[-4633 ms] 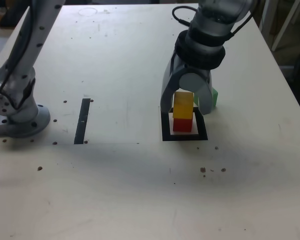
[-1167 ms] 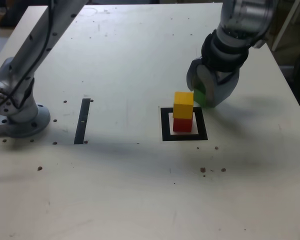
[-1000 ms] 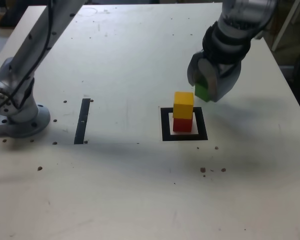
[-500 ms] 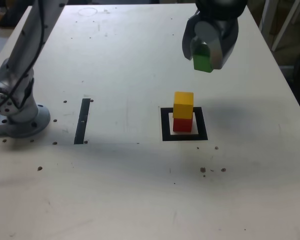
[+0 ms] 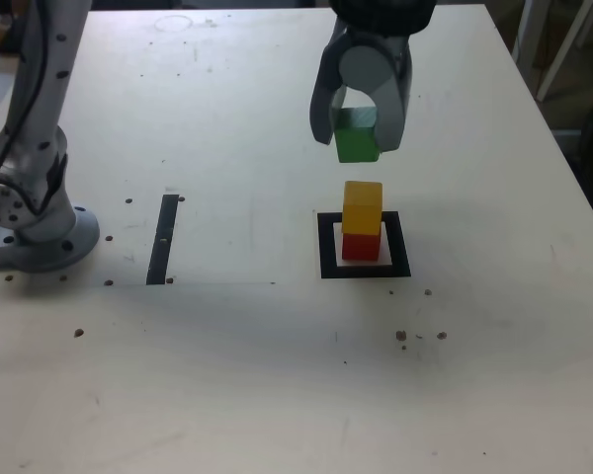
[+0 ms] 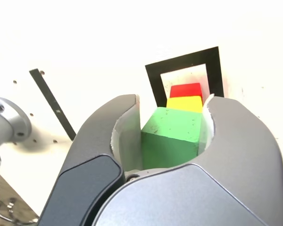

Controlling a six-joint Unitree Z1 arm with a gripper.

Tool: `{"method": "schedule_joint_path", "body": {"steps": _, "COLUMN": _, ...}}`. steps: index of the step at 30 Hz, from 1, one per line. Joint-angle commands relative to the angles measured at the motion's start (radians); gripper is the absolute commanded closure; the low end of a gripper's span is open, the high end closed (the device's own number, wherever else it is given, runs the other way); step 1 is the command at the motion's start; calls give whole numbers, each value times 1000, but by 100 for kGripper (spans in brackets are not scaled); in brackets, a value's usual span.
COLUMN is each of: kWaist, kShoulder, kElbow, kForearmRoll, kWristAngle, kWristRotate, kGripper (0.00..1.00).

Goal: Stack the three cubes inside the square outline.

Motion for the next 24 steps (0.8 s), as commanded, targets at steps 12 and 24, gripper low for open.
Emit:
{"method": "schedule_joint_path", "body": {"steps": 12, "kWaist": -31, "kShoulder": 16, "kElbow": 25, "kForearmRoll": 4, "kWristAngle": -3, "kWristRotate": -80, "kGripper": 74}}
{"method": "schedule_joint_path", "body": {"steps": 24, "kWaist": -48, "kShoulder": 57, "kElbow": 14, "kForearmRoll": -4, "kWristAngle": -15, "kWristRotate": -82, "kGripper": 74}}
